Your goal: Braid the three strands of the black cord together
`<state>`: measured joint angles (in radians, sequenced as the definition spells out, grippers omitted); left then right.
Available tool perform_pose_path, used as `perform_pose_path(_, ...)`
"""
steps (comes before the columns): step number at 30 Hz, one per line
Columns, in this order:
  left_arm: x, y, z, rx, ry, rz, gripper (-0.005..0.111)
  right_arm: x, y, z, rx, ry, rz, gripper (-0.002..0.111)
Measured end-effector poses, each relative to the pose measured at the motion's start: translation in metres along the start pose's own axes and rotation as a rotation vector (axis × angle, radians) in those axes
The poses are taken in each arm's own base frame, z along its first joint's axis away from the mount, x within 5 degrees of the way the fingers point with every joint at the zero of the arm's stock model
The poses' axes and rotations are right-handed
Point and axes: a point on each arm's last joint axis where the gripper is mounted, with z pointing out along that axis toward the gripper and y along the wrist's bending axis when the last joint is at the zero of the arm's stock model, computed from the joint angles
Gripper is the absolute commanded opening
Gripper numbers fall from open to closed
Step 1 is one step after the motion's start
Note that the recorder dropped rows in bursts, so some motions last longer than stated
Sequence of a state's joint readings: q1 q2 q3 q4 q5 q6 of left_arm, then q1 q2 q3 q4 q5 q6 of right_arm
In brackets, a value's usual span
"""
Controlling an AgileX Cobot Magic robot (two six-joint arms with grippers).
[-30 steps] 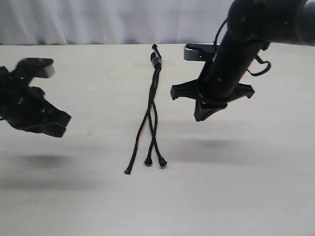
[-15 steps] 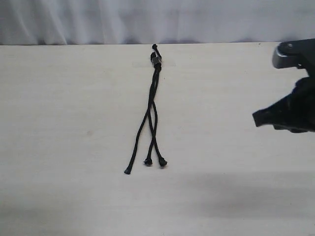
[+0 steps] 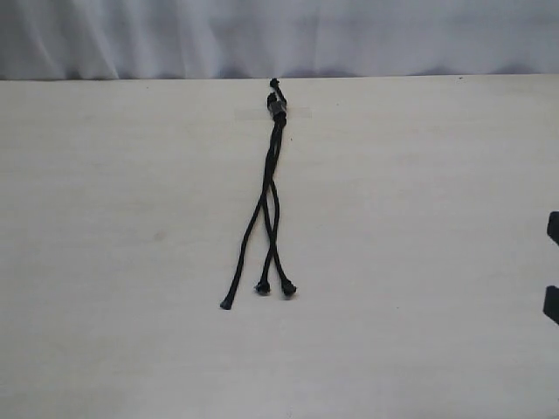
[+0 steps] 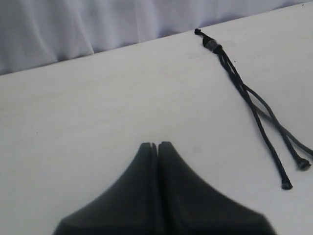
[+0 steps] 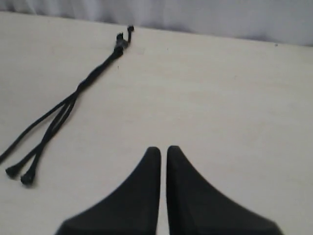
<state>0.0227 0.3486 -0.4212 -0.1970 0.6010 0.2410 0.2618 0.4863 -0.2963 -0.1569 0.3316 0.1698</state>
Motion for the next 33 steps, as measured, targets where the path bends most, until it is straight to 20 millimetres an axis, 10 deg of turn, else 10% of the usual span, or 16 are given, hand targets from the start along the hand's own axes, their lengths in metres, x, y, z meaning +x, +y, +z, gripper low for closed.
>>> perform_pose_path(18, 0.000, 0.000, -0.004, -0.003, -0.020, 0.004, 0.000, 0.017, -0.004, -0.048, 0.028, -0.352, 0.028, 0.004)
perform_pose_path(33, 0.001, 0.000, -0.003, -0.002, -0.017, 0.004, 0.000, 0.079, -0.010, -0.018, 0.153, -0.181, 0.088, 0.004)
